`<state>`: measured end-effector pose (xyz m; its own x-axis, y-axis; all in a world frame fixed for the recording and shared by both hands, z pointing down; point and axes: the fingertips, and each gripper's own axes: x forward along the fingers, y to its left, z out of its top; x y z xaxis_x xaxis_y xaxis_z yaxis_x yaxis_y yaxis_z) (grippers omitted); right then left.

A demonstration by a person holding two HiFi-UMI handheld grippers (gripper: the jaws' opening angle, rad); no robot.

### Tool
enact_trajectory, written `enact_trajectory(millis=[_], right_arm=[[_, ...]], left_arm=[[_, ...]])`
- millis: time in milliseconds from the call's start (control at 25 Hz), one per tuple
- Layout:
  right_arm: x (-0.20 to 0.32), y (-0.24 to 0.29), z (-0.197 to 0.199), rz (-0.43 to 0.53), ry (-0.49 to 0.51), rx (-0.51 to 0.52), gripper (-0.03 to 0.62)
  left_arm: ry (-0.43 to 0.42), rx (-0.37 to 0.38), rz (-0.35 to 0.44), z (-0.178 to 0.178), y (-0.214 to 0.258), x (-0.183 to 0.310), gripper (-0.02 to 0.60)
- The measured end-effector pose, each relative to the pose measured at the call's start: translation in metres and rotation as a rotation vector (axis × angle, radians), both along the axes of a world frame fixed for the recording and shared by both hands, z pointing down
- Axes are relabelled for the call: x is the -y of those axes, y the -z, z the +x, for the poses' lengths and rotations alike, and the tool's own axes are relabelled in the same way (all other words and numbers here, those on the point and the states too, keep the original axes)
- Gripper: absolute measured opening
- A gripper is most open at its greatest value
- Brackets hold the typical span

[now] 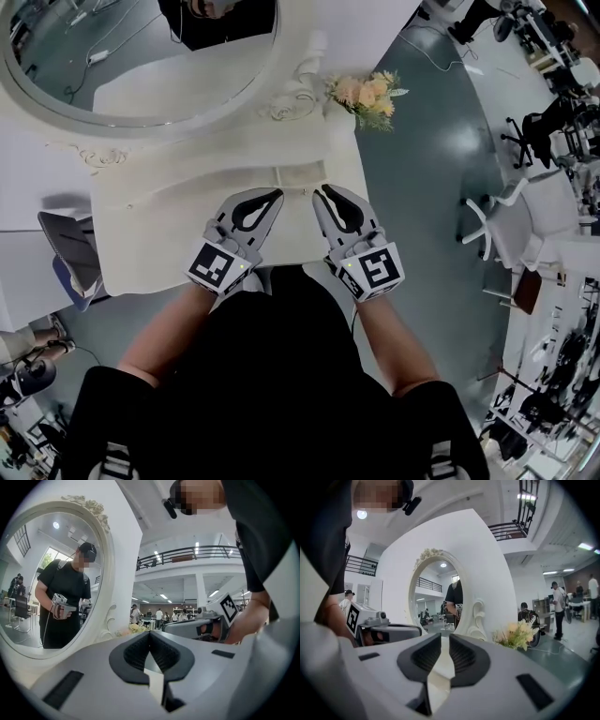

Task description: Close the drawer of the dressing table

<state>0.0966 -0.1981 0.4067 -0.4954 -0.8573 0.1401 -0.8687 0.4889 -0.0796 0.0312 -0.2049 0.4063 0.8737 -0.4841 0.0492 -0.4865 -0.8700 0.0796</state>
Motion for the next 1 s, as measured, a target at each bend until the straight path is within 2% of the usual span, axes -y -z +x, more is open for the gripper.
enact_trajectory(millis=[320, 720, 1000], right_arm=[[-0.017, 0.032, 0.007, 0.062, 0.004, 0.009, 0.005], [-0.042, 0.067, -0.004, 0.138, 0.052, -0.007, 0.002], [-0.044, 0.072, -0.005, 0.142, 0.053, -0.003, 0.002]], left_arm=[[-0.035, -0.012, 0.035, 0.008, 0.022, -0.011, -0.006], [-0.072, -0.019, 0.033, 0.010, 0.046, -0.030, -0.006], [-0.089, -0.015, 0.049, 0.010, 0.057, -0.035, -0.006]])
